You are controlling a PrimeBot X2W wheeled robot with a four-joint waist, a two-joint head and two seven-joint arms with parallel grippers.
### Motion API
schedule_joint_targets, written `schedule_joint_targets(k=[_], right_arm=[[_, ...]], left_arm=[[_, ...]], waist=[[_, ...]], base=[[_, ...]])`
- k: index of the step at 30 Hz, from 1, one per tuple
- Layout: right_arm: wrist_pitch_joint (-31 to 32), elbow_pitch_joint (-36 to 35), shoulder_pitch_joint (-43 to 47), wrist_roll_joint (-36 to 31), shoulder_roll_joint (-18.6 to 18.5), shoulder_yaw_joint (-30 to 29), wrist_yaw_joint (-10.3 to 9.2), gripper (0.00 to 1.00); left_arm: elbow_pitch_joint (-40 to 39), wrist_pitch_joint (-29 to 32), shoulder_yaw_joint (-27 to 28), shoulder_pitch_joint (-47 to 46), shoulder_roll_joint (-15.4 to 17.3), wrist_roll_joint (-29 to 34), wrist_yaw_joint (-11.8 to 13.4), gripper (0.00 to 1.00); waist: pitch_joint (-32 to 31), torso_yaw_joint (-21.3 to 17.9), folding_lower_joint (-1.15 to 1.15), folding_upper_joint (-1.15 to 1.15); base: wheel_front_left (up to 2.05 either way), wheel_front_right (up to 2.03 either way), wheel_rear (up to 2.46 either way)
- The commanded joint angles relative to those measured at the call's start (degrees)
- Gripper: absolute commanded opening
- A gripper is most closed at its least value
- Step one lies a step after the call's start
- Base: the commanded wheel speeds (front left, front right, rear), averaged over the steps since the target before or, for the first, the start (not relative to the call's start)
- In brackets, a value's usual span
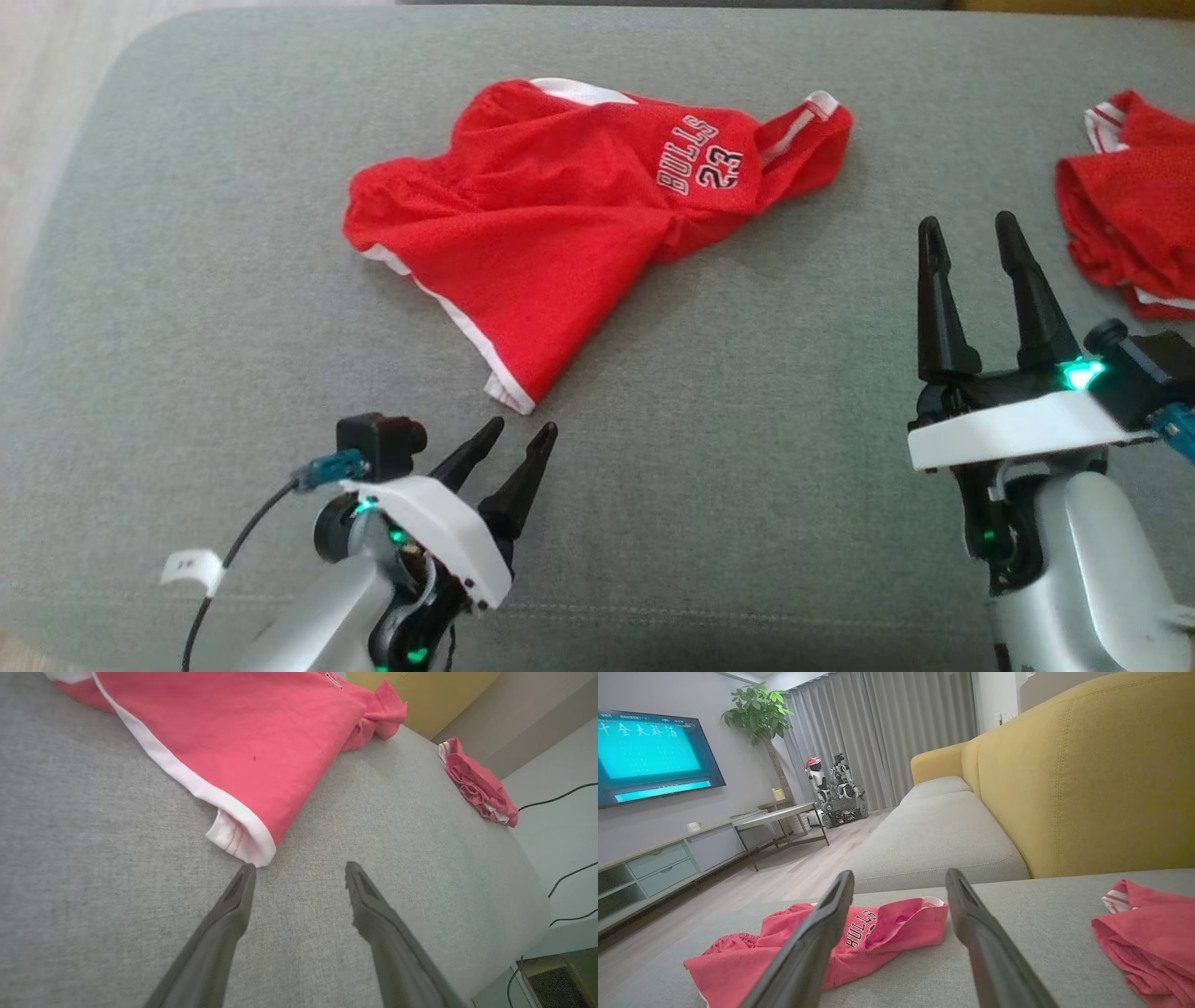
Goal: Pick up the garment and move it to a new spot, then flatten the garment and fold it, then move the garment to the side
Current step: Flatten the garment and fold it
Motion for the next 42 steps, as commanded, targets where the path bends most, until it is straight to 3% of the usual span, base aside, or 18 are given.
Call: schedule_joint_targets(k=[1, 10, 17, 18, 19, 20, 27, 31, 37, 42], right_arm=[[-0.12, -2.11, -1.84, -0.45, 0.26, 1.44, 0.37, 1.00], [-0.18, -2.33, -2.31, -0.69, 0.26, 1.32, 0.37, 1.00], [-0.24, -2.52, -2.89, -0.81, 0.26, 0.99, 0.37, 1.00], [-0.24, -2.52, -2.98, -0.81, 0.26, 0.95, 0.37, 1.00], [-0.24, -2.50, -3.08, -0.82, 0.26, 0.93, 0.37, 1.00], [-0.24, -2.46, -3.16, -0.82, 0.26, 0.91, 0.37, 1.00], [-0.54, -1.87, -3.58, -0.95, 0.26, 0.09, 0.37, 1.00], [-0.51, -1.74, -3.85, -1.42, 0.26, -0.34, 0.37, 1.00], [-0.59, -1.22, -4.59, -1.43, 0.26, 0.41, 0.37, 1.00], [-1.24, -0.67, -4.99, -1.50, 0.26, 1.03, 0.37, 1.00]], left_arm=[[-0.86, -0.28, 1.75, -3.33, 0.43, 0.49, 0.11, 1.00], [6.93, -2.13, 0.86, -7.35, -1.21, 3.56, 2.15, 1.00], [11.17, -3.09, -0.29, -10.02, -2.48, 4.65, 1.10, 1.00], [11.67, -2.95, -0.66, -10.35, -2.68, 4.77, 0.76, 0.87], [12.07, -2.92, -0.99, -10.66, -2.90, 4.84, 0.40, 0.09], [12.35, -3.04, -1.24, -10.97, -3.11, 4.90, 0.09, 0.00], [9.59, -3.95, -2.39, -12.86, -5.30, 2.48, -2.28, 0.00], [5.16, -2.38, -1.72, -14.08, -7.46, -2.67, -2.75, 0.00], [1.55, 0.04, -2.17, -18.47, -9.66, -6.82, -2.75, 0.00], [1.41, -0.23, -2.95, -21.80, -10.25, -9.20, -1.11, 0.00]], waist=[[0.26, -0.46, 0.00, 0.00], [1.99, -2.59, 0.00, 0.00], [3.26, -3.25, 0.00, 0.00], [3.35, -3.28, 0.00, 0.00], [3.41, -3.32, 0.00, 0.00], [3.43, -3.35, 0.00, 0.00], [2.23, -3.35, 0.00, 0.00], [1.53, -3.22, 0.00, 0.00], [0.92, -4.55, 0.00, 0.00], [0.78, -6.13, 0.00, 0.00]], base=[[0.00, 0.00, 0.00], [0.00, 0.00, 0.00], [0.00, 0.00, 0.00], [0.00, 0.00, 0.00], [0.00, 0.00, 0.00], [0.00, 0.00, 0.00], [0.00, 0.00, 0.00], [0.00, 0.00, 0.00], [0.00, 0.00, 0.00], [0.00, 0.00, 0.00]])
